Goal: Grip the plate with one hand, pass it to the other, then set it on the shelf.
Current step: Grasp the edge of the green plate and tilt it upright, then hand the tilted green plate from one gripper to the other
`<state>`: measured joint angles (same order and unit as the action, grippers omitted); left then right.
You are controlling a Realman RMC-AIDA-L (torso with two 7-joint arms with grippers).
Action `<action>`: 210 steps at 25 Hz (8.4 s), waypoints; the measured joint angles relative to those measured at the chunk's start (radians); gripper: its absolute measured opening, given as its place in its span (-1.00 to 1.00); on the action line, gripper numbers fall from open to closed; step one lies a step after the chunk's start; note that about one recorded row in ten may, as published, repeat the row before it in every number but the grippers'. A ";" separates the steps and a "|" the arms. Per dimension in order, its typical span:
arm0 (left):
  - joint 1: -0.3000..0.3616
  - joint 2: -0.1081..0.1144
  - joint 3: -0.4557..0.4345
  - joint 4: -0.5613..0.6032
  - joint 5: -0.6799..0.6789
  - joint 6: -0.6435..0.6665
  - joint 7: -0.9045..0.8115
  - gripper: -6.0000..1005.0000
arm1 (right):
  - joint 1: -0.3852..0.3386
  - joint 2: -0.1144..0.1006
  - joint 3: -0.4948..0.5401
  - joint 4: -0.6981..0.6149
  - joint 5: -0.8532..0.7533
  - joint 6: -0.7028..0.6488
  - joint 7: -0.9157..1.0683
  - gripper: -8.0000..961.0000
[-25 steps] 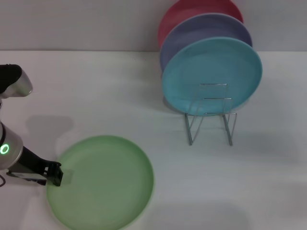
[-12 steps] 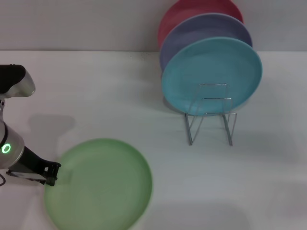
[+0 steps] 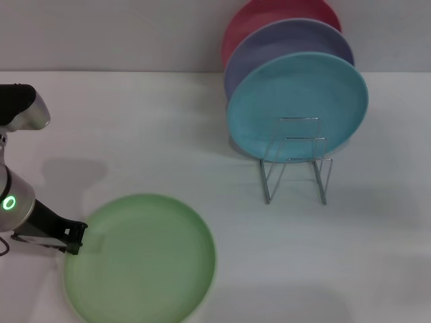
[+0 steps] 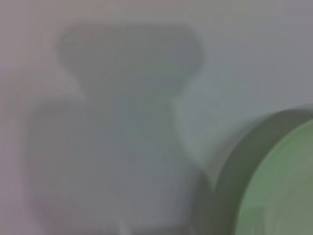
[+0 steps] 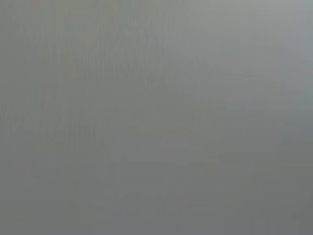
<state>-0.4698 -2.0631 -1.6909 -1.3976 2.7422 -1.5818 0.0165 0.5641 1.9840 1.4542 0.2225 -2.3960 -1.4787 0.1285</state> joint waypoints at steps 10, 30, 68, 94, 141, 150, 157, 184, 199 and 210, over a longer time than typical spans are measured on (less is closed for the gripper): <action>0.000 0.001 -0.057 -0.007 -0.019 0.000 0.042 -0.90 | 0.003 -0.002 0.000 0.000 0.000 0.007 -0.002 0.67; 0.096 -0.001 -0.165 -0.047 -0.117 0.332 0.157 -0.92 | -0.002 -0.002 0.000 -0.003 0.000 0.009 -0.003 0.67; 0.372 -0.009 0.761 0.554 -0.303 2.646 0.121 -0.92 | -0.076 0.017 -0.012 0.021 -0.097 -0.002 0.004 0.67; 0.343 -0.015 0.981 0.592 -0.645 2.829 0.278 -0.92 | -0.253 0.092 -0.384 0.274 -0.517 0.120 -0.068 0.67; 0.279 -0.017 1.357 0.588 -1.052 2.985 0.479 -0.92 | -0.103 0.083 -0.560 0.304 -0.514 0.422 0.168 0.67; 0.273 -0.017 1.370 0.581 -1.090 2.985 0.481 -0.92 | -0.101 0.075 -0.568 0.304 -0.514 0.425 0.169 0.67; 0.270 -0.017 1.371 0.580 -1.092 2.986 0.481 -0.92 | -0.091 0.076 -0.572 0.302 -0.514 0.446 0.169 0.67; 0.264 -0.017 1.390 0.584 -1.088 3.020 0.475 -0.92 | -0.011 0.098 -0.572 0.276 -0.491 0.578 0.176 0.66; 0.262 -0.017 1.395 0.553 -1.135 3.021 0.530 -0.92 | 0.004 0.095 -0.574 0.276 -0.491 0.578 0.192 -0.07; 0.268 -0.017 1.421 0.521 -1.160 3.052 0.589 -0.92 | 0.022 0.095 -0.577 0.263 -0.491 0.588 0.192 -0.42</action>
<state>-0.2021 -2.0800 -0.2704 -0.8765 1.5818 1.4700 0.6054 0.5864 2.0785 0.8775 0.4855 -2.8869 -0.8912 0.3210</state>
